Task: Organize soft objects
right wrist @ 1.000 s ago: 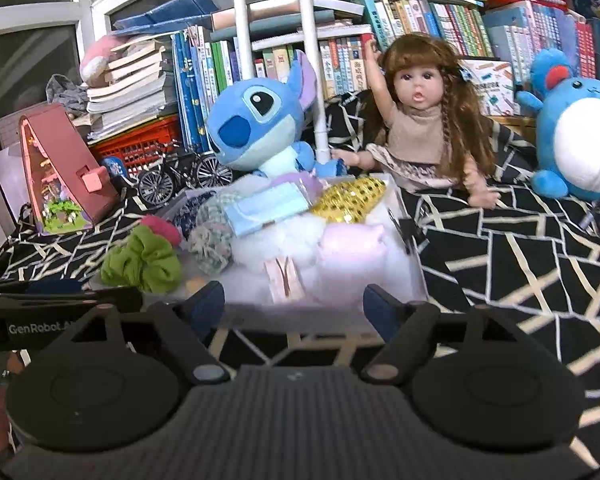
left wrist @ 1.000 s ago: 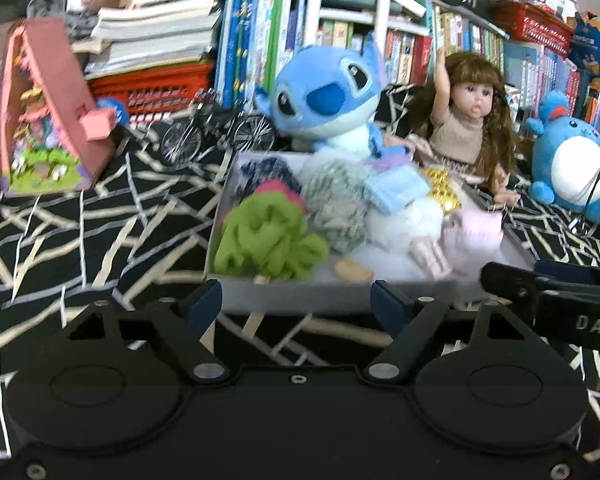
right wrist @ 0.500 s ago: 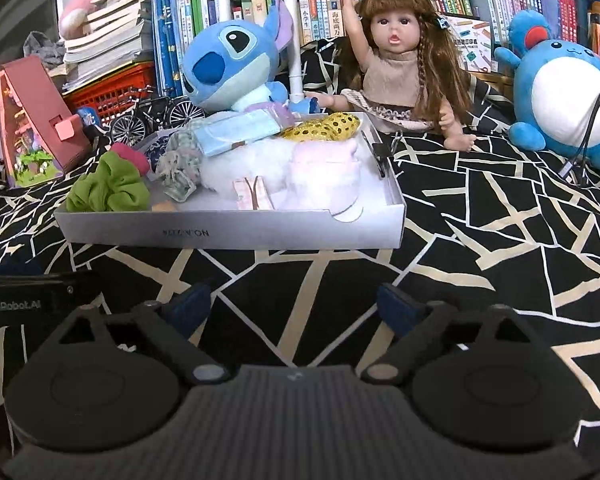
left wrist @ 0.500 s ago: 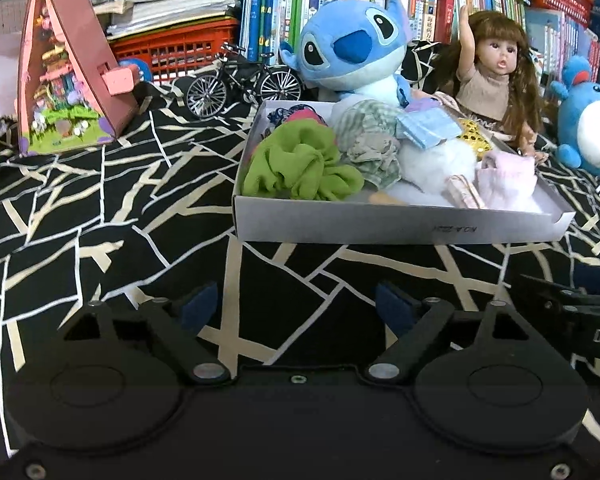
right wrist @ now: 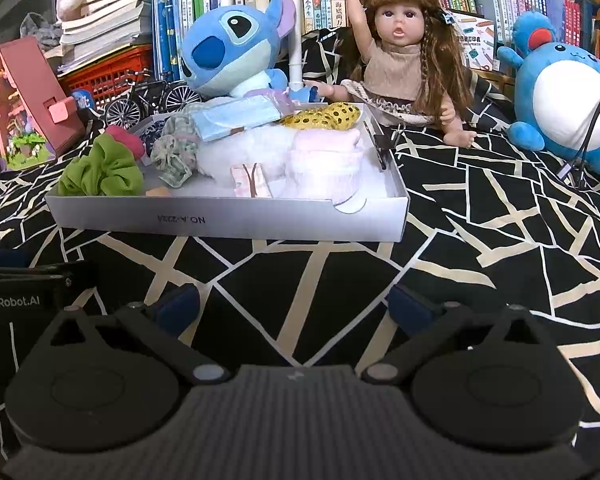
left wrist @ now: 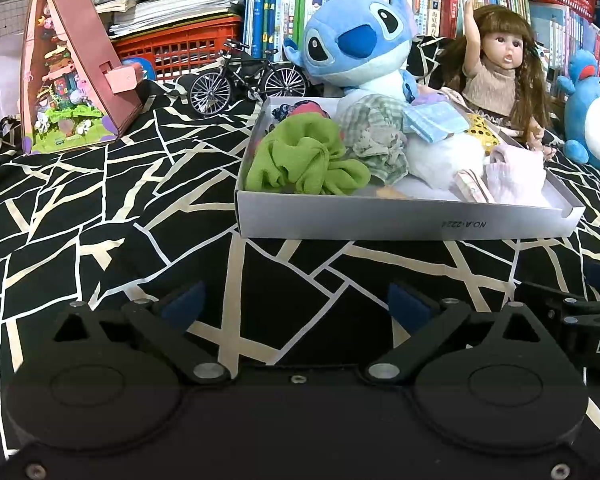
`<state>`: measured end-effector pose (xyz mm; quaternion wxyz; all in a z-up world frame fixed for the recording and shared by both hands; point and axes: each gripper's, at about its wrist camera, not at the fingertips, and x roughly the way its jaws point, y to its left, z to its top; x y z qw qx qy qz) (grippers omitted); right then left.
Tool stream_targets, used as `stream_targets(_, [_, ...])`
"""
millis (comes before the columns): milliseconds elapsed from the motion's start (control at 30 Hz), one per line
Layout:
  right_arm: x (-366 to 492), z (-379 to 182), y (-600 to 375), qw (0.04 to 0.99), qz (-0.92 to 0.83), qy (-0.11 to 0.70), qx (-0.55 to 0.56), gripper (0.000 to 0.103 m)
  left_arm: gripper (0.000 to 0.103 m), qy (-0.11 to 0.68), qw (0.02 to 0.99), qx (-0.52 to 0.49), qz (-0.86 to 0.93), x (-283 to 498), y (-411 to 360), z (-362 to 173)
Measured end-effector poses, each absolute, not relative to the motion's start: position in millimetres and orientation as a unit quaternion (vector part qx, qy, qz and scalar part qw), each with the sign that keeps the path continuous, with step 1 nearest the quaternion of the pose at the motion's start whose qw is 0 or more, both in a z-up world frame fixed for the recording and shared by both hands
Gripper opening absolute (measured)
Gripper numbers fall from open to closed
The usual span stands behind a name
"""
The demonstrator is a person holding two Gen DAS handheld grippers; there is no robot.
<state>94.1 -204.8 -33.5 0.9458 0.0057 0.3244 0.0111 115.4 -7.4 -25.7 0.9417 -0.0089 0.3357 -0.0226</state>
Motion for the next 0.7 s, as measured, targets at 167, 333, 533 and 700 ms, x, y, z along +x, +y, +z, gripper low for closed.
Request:
stream_targets(167, [95.2, -34.4, -201.6, 0.944, 0.007, 0.329, -0.007, 0.103, 0.103, 0.339, 0.941, -0.009, -0.022, 116.2, -7.5, -26.9])
stream_targets(333, [95.6, -34.6, -200.6, 0.944, 0.006, 0.33, -0.012, 0.103, 0.103, 0.339, 0.94, -0.008, -0.022, 116.7, -7.8, -27.3])
stream_targets(533, [95.8, -34.8, -200.2, 0.944, 0.005, 0.331, -0.014, 0.103, 0.103, 0.339, 0.94, -0.008, -0.022, 117.0, -8.1, -27.6])
stream_targets(700, [95.8, -34.6, -200.2, 0.944, 0.005, 0.331, -0.014, 0.103, 0.103, 0.339, 0.94, -0.007, -0.022, 117.5, -8.0, -28.0])
